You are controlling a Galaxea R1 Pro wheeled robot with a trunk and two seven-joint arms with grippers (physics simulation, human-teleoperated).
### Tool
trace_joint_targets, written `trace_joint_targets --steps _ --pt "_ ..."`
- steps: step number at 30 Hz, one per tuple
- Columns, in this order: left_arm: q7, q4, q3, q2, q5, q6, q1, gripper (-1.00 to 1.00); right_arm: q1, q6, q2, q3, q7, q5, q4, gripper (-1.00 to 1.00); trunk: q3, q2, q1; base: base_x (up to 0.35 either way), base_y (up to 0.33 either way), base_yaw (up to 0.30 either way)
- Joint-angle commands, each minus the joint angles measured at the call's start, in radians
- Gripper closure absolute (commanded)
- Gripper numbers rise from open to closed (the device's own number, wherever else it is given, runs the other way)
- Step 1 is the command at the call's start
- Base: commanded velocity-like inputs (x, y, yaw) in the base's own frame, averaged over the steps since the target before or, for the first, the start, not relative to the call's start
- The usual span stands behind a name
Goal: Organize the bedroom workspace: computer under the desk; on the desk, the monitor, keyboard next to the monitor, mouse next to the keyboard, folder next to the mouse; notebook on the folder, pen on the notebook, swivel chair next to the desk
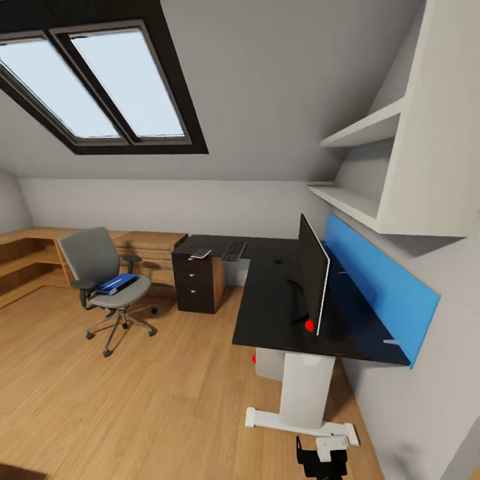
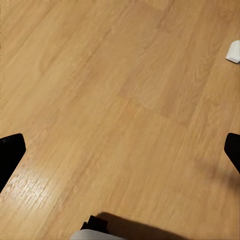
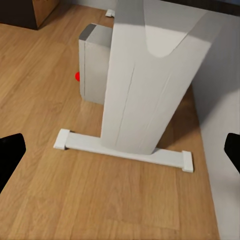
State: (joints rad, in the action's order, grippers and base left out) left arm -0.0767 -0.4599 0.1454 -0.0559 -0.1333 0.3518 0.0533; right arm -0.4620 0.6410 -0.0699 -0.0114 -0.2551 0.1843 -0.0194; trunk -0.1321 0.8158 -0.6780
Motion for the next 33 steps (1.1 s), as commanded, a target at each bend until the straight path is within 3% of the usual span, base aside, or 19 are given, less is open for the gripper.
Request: trace_joint_targets --steps 1,33 --pt "0.0 -0.002 0.0 0.0 -0.006 0.001 0.0 -1.0 -0.001 0.001 0.0 -0.001 -0.01 0.01 -0.002 -1.0 0.002 -0.006 0.004 0.0 0.0 -0.002" --pt "0.0 0.0 0.0 0.001 -0.009 -0.016 0.0 -1.0 0.002 0.004 0.009 -0.001 -0.009 0.007 -0.002 -1.0 0.102 -0.23 0.126 0.0 0.0 -0.01"
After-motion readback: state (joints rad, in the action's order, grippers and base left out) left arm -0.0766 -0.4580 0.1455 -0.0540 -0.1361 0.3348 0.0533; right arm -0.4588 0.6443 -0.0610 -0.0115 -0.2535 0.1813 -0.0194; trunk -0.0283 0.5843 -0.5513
